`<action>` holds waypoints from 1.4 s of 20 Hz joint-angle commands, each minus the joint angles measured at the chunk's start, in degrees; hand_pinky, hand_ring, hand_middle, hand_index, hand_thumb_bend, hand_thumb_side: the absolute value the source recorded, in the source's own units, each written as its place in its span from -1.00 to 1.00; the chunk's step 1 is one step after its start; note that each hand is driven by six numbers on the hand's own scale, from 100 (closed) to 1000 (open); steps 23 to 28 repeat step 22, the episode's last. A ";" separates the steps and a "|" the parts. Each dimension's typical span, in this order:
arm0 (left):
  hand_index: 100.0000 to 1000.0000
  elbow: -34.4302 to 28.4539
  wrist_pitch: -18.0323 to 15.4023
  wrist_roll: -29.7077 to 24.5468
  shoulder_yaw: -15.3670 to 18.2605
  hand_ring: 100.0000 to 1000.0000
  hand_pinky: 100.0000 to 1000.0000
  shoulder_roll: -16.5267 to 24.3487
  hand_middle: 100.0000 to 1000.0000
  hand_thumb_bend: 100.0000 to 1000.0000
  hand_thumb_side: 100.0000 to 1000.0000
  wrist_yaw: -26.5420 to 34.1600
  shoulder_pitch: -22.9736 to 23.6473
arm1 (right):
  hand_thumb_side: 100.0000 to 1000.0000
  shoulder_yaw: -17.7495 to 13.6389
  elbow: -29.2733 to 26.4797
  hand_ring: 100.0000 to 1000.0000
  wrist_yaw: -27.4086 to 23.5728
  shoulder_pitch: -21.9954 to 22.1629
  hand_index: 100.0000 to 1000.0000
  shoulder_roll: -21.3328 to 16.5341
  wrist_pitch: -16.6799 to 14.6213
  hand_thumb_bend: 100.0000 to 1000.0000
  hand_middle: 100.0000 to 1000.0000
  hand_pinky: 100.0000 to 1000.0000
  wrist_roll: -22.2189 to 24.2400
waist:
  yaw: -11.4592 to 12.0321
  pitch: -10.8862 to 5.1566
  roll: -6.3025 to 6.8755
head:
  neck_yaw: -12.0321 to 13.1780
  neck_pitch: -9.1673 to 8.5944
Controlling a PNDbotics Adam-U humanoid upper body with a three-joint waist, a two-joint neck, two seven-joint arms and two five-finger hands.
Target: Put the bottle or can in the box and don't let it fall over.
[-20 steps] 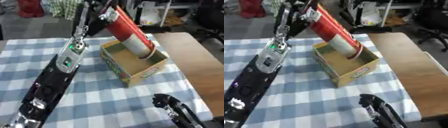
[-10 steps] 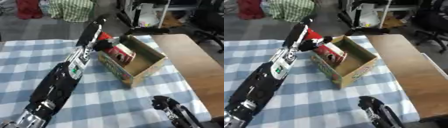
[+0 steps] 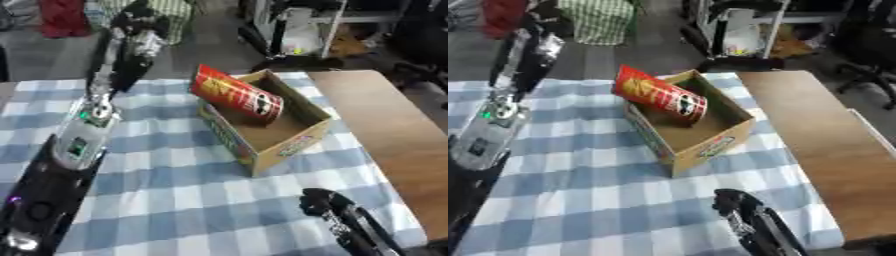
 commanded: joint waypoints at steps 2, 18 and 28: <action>0.80 -10.54 1.89 0.37 4.94 0.53 0.81 4.24 0.50 -0.46 0.79 4.11 9.18 | 0.35 -0.93 -0.92 0.66 0.09 -0.78 0.56 -1.03 0.16 -1.00 0.14 0.53 -0.94 | 1.15 -0.02 0.82 | -0.60 0.03; 0.79 -7.29 1.61 -9.08 10.41 0.44 0.80 -5.49 0.41 -0.59 0.93 1.12 24.08 | 0.35 -1.35 -1.04 0.64 -1.66 -1.07 0.59 -1.25 0.55 -1.00 0.12 0.52 -2.40 | 3.01 -0.71 1.23 | 0.17 2.08; 0.78 -7.00 1.63 -9.01 10.09 0.43 0.79 -5.74 0.40 -0.60 0.92 1.01 24.16 | 0.35 -1.54 -0.75 0.62 -1.89 -1.23 0.58 -1.22 0.82 -1.00 0.10 0.51 -3.23 | 2.79 -0.77 1.44 | 0.28 2.14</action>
